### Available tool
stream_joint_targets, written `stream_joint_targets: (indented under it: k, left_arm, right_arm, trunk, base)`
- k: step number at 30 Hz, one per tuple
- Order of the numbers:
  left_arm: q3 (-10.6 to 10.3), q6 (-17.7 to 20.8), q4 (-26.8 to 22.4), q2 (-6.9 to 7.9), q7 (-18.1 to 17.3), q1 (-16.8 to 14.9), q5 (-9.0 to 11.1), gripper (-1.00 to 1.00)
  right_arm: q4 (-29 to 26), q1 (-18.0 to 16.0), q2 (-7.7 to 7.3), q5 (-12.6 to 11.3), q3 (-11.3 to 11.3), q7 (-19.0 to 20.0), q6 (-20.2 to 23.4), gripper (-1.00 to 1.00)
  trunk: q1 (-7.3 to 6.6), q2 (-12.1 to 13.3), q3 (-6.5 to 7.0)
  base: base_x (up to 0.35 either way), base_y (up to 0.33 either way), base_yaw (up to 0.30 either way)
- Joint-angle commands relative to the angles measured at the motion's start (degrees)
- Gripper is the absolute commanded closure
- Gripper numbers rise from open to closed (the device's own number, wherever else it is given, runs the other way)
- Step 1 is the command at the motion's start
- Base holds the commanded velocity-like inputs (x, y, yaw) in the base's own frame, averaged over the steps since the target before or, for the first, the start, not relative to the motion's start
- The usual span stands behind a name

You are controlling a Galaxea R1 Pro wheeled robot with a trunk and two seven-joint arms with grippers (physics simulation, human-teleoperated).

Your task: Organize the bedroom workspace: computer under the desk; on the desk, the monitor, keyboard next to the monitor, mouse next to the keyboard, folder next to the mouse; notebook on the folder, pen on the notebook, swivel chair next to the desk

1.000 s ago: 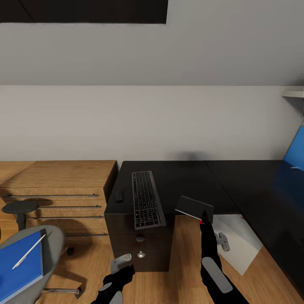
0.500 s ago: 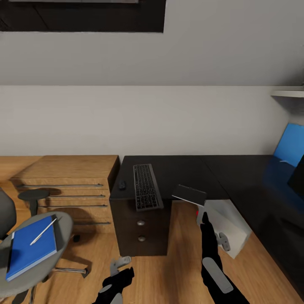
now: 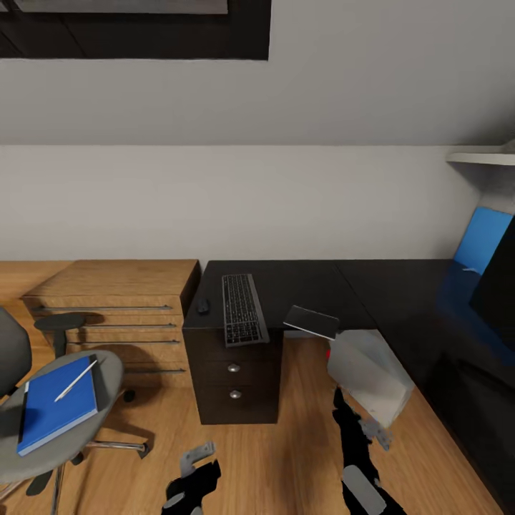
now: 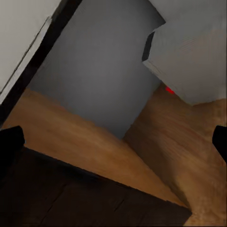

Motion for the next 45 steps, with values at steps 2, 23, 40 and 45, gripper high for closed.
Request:
stream_joint_targets:
  k: [2,23,40,45]
  left_arm:
    - [-0.18,-0.50,0.15,0.06,0.41,-0.04,0.24,-1.00]
    - [0.21,-3.35,20.20,0.23,-0.13,-0.04,0.96,-1.00]
    - [-0.10,-4.45,28.06,0.21,-13.53,-0.04,0.44,-1.00]
    - [-0.13,-4.62,28.59,0.03,-14.02,-0.04,0.34,-1.00]
  right_arm:
    - [3.31,-0.28,0.59,3.86,0.40,0.26,-0.44,-1.00]
    - [29.19,-0.43,1.51,30.25,1.64,-8.07,-0.87,-1.00]
    - [29.94,-0.30,1.24,30.88,1.72,-8.44,-1.41,-1.00]
    - [29.91,-0.28,1.22,33.56,2.14,-8.37,-1.71,-1.00]
  trunk:
    - [-0.23,0.37,0.13]
    - [-4.84,8.79,3.90]
    - [-8.57,15.61,6.95]
    - [-9.67,17.61,7.85]
  base:
    - [-0.008,-0.005,0.000]
    - [-0.001,0.000,0.000]
    - [0.000,0.000,0.000]
    - [0.000,0.000,0.000]
